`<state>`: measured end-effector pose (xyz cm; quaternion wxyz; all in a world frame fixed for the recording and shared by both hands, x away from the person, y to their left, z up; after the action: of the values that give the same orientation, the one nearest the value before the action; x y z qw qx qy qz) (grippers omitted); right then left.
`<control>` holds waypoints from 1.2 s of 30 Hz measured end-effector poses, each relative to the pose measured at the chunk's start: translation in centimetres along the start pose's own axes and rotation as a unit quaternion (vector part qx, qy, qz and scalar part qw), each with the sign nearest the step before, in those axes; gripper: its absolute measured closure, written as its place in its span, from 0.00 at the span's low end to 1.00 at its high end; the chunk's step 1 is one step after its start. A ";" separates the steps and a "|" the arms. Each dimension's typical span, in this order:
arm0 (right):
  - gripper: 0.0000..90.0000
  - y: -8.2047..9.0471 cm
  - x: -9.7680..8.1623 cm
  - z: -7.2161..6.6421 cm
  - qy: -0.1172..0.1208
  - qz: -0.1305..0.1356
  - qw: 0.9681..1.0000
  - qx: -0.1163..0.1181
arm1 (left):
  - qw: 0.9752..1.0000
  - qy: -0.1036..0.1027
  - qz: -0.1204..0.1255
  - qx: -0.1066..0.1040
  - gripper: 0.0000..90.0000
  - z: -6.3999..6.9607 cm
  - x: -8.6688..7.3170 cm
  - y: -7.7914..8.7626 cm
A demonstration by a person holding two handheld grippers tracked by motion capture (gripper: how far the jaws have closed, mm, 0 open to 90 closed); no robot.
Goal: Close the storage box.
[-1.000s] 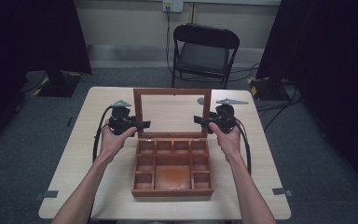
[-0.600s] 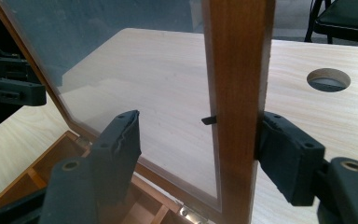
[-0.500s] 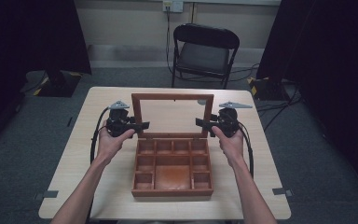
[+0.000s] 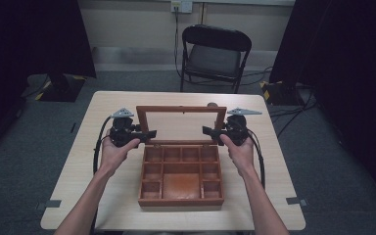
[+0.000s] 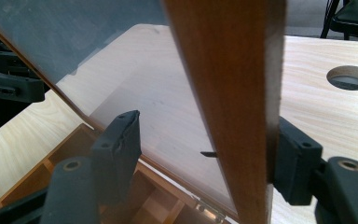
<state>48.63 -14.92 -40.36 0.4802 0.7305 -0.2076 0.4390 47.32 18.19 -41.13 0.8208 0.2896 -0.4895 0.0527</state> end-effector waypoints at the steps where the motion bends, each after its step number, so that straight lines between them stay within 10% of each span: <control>1: 0.37 0.1 0.0 0.0 -0.001 0.000 1.000 0.001 | 1.000 0.001 0.003 -0.001 0.45 0.1 0.0 0.0; 23: 0.35 1.0 -0.9 -0.4 0.000 0.003 1.000 0.006 | 1.000 -0.005 0.017 -0.014 0.26 0.8 -0.4 0.4; 36: 0.33 1.7 -1.6 -0.7 0.003 0.002 1.000 0.008 | 0.999 -0.041 0.016 -0.005 0.39 1.8 -0.8 1.1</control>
<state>46.29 -15.28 -40.73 0.4737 0.7325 -0.2041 0.4443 45.13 18.34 -40.70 0.8003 0.2793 -0.5280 0.0515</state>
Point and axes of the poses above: each handheld gripper's, and its own axes: y roughly backward along the jaws, x roughly out of its top, z roughly to its right, the point moved 3 cm from there along -y, roughly forward along the jaws, and after that the axes turned 14 degrees about -x, right-handed, at the moved point
